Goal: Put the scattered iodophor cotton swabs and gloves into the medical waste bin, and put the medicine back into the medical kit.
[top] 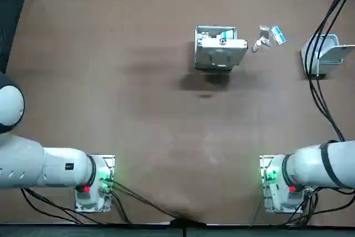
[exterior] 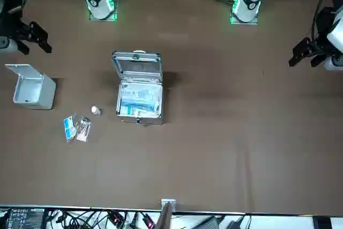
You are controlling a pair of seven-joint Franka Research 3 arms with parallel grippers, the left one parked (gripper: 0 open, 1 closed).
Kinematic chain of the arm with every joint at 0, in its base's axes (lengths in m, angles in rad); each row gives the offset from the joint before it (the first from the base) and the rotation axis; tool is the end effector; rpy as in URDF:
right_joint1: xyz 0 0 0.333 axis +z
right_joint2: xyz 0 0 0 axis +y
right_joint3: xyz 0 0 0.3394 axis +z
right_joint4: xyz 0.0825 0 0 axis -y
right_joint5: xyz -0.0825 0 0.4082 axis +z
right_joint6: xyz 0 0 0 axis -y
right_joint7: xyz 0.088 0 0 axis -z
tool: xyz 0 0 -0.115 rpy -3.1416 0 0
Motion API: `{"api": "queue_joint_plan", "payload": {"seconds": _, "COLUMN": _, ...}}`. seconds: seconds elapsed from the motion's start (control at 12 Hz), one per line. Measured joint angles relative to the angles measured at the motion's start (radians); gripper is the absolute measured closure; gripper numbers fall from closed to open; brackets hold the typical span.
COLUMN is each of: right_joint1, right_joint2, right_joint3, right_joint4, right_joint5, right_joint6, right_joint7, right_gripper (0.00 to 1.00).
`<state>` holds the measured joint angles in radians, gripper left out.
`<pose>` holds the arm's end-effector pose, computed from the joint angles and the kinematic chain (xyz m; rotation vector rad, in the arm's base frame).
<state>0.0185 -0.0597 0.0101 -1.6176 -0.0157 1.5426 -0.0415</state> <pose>0.5553 0.0142 0.6482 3.1234 0.1090 -0.0241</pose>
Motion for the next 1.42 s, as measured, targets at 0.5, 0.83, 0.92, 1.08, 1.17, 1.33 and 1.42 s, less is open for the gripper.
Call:
{"api": "queue_joint_plan", "payload": {"seconds": 0.5, "right_joint1": 0.004, "right_joint2": 0.008, "right_joint3": 0.003, "right_joint4": 0.000, "right_joint5": 0.002, "right_joint6": -0.003, "right_joint7": 0.000, "right_gripper": 0.00}}
{"api": "queue_joint_plan", "payload": {"seconds": 0.83, "right_joint1": 0.004, "right_joint2": 0.071, "right_joint3": 0.004, "right_joint4": -0.001, "right_joint5": 0.001, "right_joint6": 0.040, "right_joint7": -0.069, "right_gripper": 0.00}}
{"api": "queue_joint_plan", "payload": {"seconds": 0.92, "right_joint1": 0.004, "right_joint2": 0.096, "right_joint3": 0.003, "right_joint4": -0.002, "right_joint5": 0.001, "right_joint6": 0.063, "right_joint7": -0.110, "right_gripper": 0.00}}
{"api": "queue_joint_plan", "payload": {"seconds": 1.08, "right_joint1": 0.004, "right_joint2": 0.155, "right_joint3": 0.003, "right_joint4": -0.007, "right_joint5": 0.001, "right_joint6": 0.120, "right_joint7": -0.202, "right_gripper": 0.00}}
{"api": "queue_joint_plan", "payload": {"seconds": 1.17, "right_joint1": 0.004, "right_joint2": 0.188, "right_joint3": 0.003, "right_joint4": -0.012, "right_joint5": 0.001, "right_joint6": 0.153, "right_joint7": -0.252, "right_gripper": 0.00}}
{"api": "queue_joint_plan", "payload": {"seconds": 1.33, "right_joint1": 0.003, "right_joint2": 0.252, "right_joint3": 0.003, "right_joint4": -0.027, "right_joint5": 0.001, "right_joint6": 0.229, "right_joint7": -0.360, "right_gripper": 0.00}}
{"api": "queue_joint_plan", "payload": {"seconds": 1.42, "right_joint1": 0.002, "right_joint2": 0.283, "right_joint3": 0.003, "right_joint4": -0.040, "right_joint5": 0.001, "right_joint6": 0.272, "right_joint7": -0.409, "right_gripper": 0.00}}
